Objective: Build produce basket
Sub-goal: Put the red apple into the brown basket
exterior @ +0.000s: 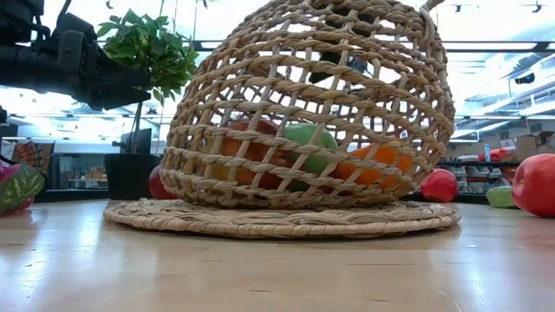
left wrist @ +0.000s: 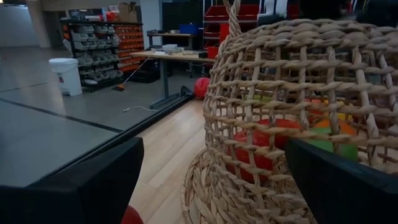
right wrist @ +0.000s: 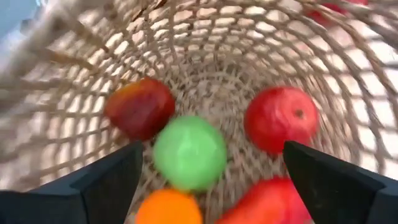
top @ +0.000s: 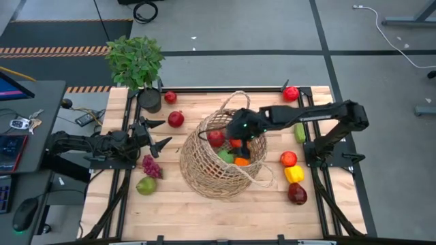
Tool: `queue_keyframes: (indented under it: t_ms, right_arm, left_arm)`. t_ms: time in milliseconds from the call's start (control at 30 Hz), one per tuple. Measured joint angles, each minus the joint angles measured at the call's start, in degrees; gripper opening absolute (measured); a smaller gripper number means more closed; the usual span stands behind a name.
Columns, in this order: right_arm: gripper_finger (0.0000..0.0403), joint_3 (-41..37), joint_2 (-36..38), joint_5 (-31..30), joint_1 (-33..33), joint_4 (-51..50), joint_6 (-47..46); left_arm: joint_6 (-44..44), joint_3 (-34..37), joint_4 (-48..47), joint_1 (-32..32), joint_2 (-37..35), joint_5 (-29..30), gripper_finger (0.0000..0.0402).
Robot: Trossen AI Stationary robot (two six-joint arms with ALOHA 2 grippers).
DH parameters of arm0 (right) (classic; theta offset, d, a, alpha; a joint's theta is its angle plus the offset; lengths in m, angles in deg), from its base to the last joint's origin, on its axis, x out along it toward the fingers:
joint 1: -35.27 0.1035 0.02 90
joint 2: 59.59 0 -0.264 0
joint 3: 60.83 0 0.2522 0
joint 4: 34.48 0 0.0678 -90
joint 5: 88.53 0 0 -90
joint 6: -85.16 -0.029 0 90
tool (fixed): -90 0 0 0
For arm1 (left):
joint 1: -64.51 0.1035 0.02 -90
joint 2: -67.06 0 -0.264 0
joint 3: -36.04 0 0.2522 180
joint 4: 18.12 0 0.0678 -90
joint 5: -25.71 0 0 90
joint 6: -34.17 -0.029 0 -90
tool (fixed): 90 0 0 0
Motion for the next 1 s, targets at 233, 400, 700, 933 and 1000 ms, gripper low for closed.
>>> queue_keyframes:
  t_ms: [233,400,700,933,1000]
  right_arm:
    - [0.0366,8.8,5.3,-0.1,0.1,-22.2,-5.4]
    - [0.035,9.2,11.9,-0.1,1.0,-31.9,-10.5]
    - [0.0348,-2.5,24.2,-1.3,3.9,-36.9,-20.3]
    - [0.0348,-18.9,32.6,-5.6,8.4,-31.4,-28.9]
    - [0.0348,-22.8,33.8,-5.8,9.0,-30.0,-30.6]
  left_arm:
    - [0.0,0.0,0.0,0.0,0.0,0.1,0.0398]
    - [0.0,0.0,0.0,0.0,0.0,0.1,0.0398]
    - [0.0,0.0,0.0,0.0,0.0,0.1,0.0398]
    - [0.0,0.0,0.0,0.0,0.0,0.1,0.0398]
    - [0.0,0.0,0.0,0.0,0.0,0.1,0.0398]
